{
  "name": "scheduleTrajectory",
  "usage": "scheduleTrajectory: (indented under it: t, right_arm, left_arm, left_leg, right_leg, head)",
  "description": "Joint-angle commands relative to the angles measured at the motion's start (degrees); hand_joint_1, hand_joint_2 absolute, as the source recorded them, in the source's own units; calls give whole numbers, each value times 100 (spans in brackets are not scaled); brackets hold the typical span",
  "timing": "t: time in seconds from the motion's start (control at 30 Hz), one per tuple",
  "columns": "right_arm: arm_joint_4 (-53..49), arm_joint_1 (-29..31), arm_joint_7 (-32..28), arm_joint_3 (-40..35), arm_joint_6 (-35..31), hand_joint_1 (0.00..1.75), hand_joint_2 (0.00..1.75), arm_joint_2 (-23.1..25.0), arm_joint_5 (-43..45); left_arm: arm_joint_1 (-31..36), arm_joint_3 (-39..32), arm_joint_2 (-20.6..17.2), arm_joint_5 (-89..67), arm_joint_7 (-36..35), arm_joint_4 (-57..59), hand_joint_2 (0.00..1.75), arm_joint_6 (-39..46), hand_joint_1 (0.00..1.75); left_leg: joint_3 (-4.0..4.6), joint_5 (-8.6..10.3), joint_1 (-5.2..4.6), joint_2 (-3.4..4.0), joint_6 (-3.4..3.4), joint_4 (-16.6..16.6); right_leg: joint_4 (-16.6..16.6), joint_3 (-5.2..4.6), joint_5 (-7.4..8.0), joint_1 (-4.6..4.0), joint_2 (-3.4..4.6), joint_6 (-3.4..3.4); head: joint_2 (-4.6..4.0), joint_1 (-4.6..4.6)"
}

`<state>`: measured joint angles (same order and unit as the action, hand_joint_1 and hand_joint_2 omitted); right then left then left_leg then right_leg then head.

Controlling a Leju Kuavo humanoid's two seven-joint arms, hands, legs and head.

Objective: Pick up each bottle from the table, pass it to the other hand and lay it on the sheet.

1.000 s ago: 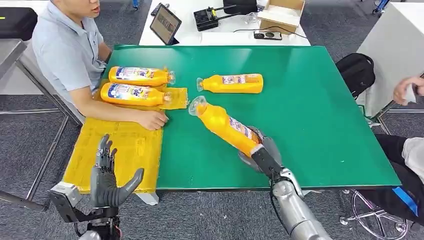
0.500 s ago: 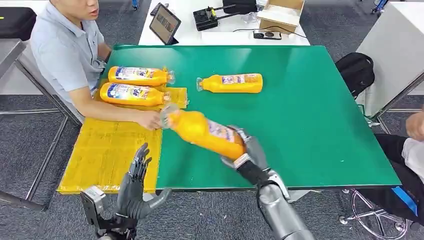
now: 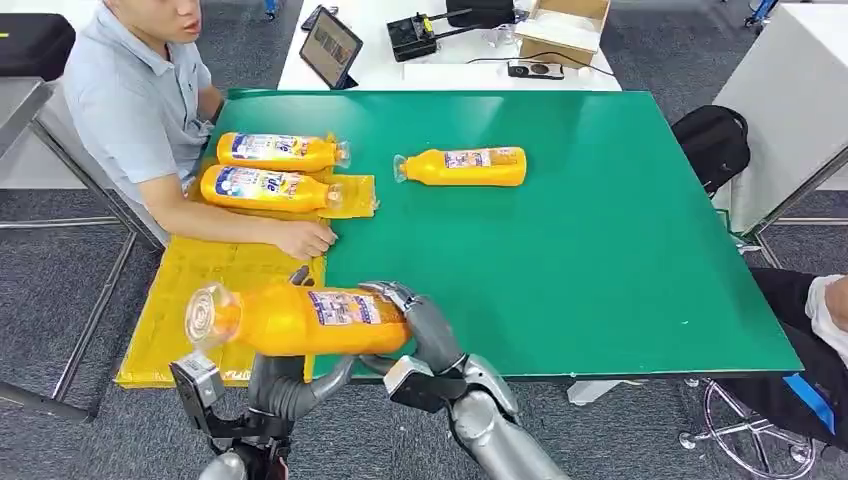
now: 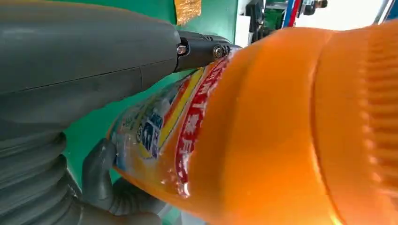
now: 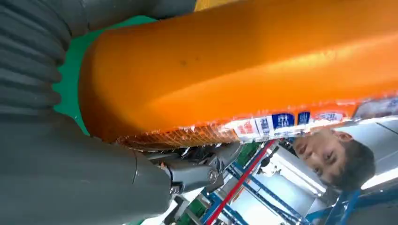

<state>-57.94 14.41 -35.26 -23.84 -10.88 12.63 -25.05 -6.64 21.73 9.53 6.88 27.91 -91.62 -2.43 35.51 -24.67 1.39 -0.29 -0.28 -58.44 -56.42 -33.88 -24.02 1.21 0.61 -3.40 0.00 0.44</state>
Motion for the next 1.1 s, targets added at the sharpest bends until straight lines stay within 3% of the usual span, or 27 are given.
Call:
scheduleTrajectory:
  t: [0.03,0.4,0.43,0.47,0.53,0.6,0.63,0.7,0.73,0.77,0.8,0.83,1.1]
  right_arm:
    - [848,403,-110,-570,12,175,175,195,112]
    - [1822,744,-128,-1020,-27,175,175,463,342]
    - [1881,737,-108,-1064,-40,175,175,455,330]
    - [1936,724,-99,-1088,-28,175,175,445,327]
    - [2089,739,-105,-1143,-73,175,175,438,332]
    - [2101,731,-113,-1146,-85,175,175,434,335]
    - [2134,748,-116,-1165,-96,175,175,428,328]
    - [2172,764,-94,-1190,-94,175,175,425,324]
    - [2181,769,-81,-1210,-95,154,175,419,303]
    - [2202,769,-34,-1223,-119,40,175,413,291]
    - [2187,742,-44,-1206,-192,0,175,419,306]
    - [2178,727,-75,-1212,-201,0,0,418,308]
    - [1462,352,-474,-1146,-527,0,0,294,435]
  left_arm:
    - [283,140,19,147,75,281,175,78,0]
    - [448,354,-8,374,225,198,175,110,0]
    - [458,324,-1,486,191,192,175,87,24]
    - [467,314,-3,524,173,191,175,80,136]
    - [484,285,-14,657,118,203,175,32,159]
    - [488,278,-19,664,116,205,175,28,159]
    - [485,272,-21,702,105,216,175,3,175]
    - [495,268,-26,770,92,228,175,-54,175]
    - [498,267,-30,788,86,238,175,-75,175]
    - [496,257,-30,870,58,249,175,-146,175]
    - [477,236,-34,974,21,249,175,-240,175]
    - [461,223,-41,991,22,242,175,-258,175]
    - [359,132,-102,1119,-4,239,175,-468,175]
  left_leg:
    - [-14,-3,-1,6,6,3]
    - [-11,-1,-1,5,5,5]
    - [-27,-5,-2,5,9,8]
    - [-19,-2,-1,1,7,7]
    - [-22,-3,2,-3,7,7]
    - [-29,-4,-1,-1,8,11]
    - [-21,-2,1,-3,6,8]
    - [-27,-3,-1,-9,8,11]
    - [-19,-2,1,-7,6,8]
    - [-28,-4,-1,-7,8,10]
    - [-21,-2,0,-7,7,8]
    - [-31,-5,1,-7,9,11]
    - [-17,-2,-1,-10,7,7]
  right_leg:
    - [4,12,-1,-2,1,10]
    - [2,9,-1,-1,1,8]
    - [6,25,-4,-2,-2,15]
    - [5,18,-3,-1,-5,12]
    - [7,23,-4,-5,-9,13]
    - [9,29,-5,-3,-9,16]
    - [8,22,-4,-4,-10,13]
    - [9,28,-7,-3,-17,16]
    - [7,20,-5,-3,-14,12]
    - [8,28,-8,-3,-16,16]
    - [7,22,-6,-3,-14,13]
    - [12,32,-8,-6,-16,17]
    - [6,16,-7,-2,-17,11]
  head:
    - [0,2]
    - [0,2]
    - [0,2]
    - [0,0]
    - [0,4]
    - [0,2]
    - [0,0]
    - [0,2]
    - [0,2]
    - [0,0]
    - [0,0]
    - [0,2]
    - [0,0]
